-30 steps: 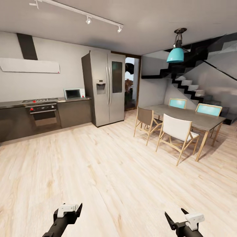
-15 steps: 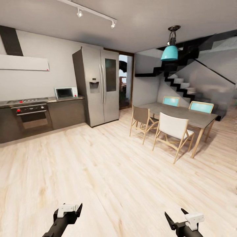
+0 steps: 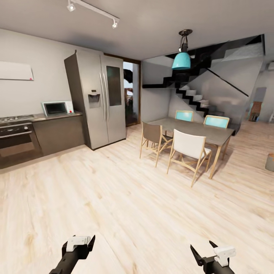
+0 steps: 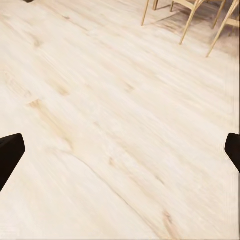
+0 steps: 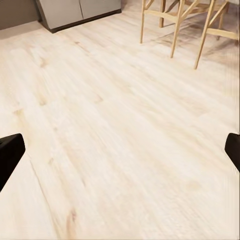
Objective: Put the three can of soda from the living room inside the tash can in the kitchen.
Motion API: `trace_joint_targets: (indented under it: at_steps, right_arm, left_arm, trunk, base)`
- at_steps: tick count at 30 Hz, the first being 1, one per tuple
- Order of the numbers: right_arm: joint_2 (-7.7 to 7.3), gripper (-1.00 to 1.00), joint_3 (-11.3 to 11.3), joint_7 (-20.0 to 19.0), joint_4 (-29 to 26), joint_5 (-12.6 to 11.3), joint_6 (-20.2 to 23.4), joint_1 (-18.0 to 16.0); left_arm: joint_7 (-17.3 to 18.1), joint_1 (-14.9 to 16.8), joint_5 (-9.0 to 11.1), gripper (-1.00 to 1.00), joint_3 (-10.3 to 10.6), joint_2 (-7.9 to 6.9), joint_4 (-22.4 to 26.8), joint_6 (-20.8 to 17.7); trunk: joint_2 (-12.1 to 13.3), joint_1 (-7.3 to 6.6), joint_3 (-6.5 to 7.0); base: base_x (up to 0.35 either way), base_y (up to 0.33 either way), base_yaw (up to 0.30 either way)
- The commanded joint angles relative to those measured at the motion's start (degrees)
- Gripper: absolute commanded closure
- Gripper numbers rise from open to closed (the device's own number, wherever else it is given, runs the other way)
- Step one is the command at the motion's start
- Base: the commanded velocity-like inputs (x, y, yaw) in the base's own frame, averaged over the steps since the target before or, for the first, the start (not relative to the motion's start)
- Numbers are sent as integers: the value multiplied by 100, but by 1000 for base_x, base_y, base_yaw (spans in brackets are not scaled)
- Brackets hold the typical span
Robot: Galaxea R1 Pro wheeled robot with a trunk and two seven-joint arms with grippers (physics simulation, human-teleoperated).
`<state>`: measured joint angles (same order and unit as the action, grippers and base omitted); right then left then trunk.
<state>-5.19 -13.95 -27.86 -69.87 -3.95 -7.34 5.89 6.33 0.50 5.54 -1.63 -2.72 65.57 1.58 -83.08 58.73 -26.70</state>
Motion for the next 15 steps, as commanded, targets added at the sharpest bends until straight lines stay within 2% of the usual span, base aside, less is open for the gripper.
trace_joint_targets:
  at_steps: [1, 15]
  right_arm:
    - [0, -100, 1, 0, 0, 0, -1, 0]
    - [5, -100, 7, 9, 0, 0, -4, 0]
  left_arm:
    - [0, 1, -2, -100, 1, 0, 0, 0]
    - [0, -1, -8, -100, 4, 0, 0, -1]
  trunk:
    - [0, 0, 0]
    - [0, 0, -1]
  base:
    - [159, -15, -238]
    - [189, -95, -239]
